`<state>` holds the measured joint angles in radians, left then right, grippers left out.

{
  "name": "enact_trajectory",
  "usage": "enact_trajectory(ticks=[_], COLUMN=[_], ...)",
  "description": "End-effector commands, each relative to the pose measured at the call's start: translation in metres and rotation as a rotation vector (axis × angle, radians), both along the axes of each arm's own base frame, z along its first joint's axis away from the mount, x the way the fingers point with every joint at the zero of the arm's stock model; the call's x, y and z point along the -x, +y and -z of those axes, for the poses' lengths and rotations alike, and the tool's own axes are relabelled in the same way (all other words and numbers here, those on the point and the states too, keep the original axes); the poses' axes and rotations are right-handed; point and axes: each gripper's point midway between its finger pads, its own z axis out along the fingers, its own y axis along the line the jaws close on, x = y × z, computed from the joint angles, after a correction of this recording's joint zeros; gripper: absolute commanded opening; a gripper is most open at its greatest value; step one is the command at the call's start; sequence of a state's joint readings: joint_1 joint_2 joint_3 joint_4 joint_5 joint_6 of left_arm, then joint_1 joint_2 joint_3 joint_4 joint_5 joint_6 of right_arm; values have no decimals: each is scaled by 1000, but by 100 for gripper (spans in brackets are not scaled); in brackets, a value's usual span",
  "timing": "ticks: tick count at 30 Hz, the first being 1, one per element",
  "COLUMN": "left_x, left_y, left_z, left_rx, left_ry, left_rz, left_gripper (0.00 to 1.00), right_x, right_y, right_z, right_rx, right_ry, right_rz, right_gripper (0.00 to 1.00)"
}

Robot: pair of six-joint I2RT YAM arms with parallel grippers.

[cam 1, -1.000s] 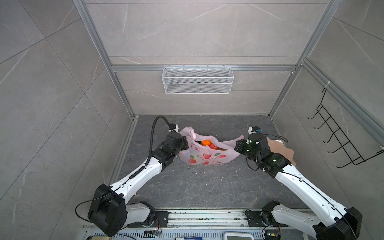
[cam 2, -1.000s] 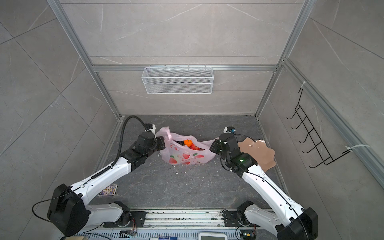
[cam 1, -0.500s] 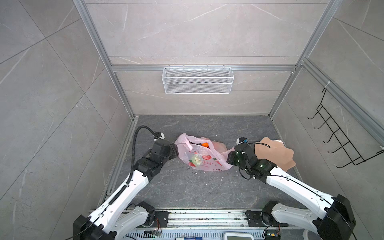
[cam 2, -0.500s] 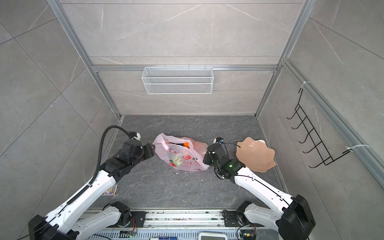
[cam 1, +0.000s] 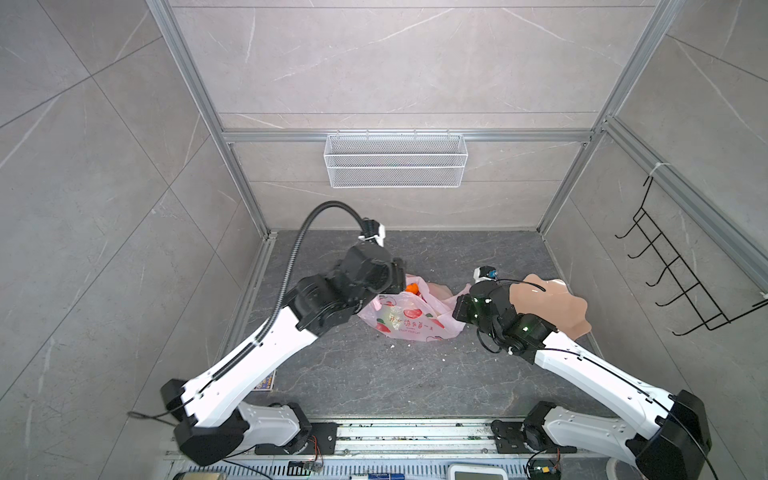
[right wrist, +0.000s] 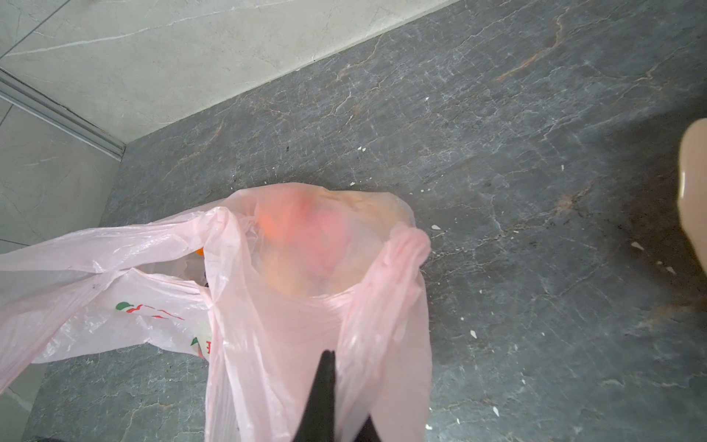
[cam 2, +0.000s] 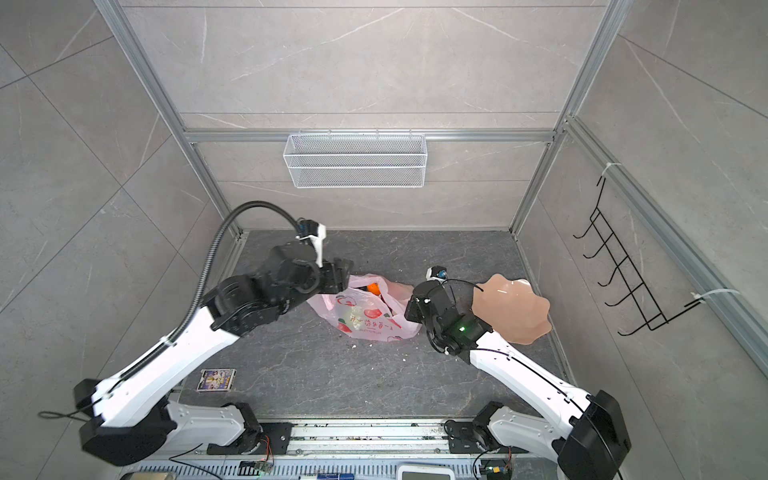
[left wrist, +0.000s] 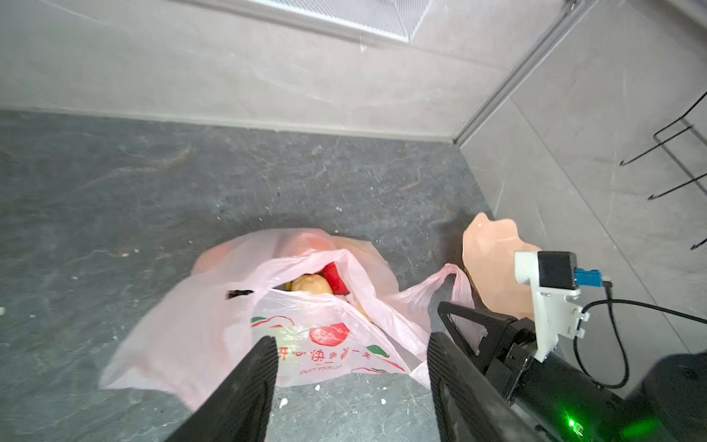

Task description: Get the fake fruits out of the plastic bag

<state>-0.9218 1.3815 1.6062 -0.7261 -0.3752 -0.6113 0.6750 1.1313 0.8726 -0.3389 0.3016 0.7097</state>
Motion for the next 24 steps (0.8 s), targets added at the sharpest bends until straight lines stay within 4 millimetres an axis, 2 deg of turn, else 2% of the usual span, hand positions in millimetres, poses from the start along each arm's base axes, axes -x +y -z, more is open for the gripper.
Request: enact_trajectory(ticks=[1,3,5,11,14,19,24], left_x=[-4,-10,-18,-52,-66,-83,-80], left_y=[-35,-46,-43,-6,14,34,62], left_z=[40,66,91,148,157,164,183], left_rx=[-29,-70,-146,-324,-354,-325,-357], left_ry=[123,182,215,275,248,255,321], left_rz=[38,26,-21,-172,-249,-308,-357], left_gripper=[65,65,66,70,74,78,82], right_x=[-2,-1,1,6,9,15,19], right_y=[-2,-5,-7,-12,-12,-17,-38], right_z=[-17,-19,-20,-20,-20,-16,-17], right_rx=[-1,1,4,19,19,29,72], right_ry=[-44,-50,-57,-64,-67,-68,-68], right_rz=[11,19,20,14,0,-4,83], right_gripper=[0,0,0,0,0,0,0])
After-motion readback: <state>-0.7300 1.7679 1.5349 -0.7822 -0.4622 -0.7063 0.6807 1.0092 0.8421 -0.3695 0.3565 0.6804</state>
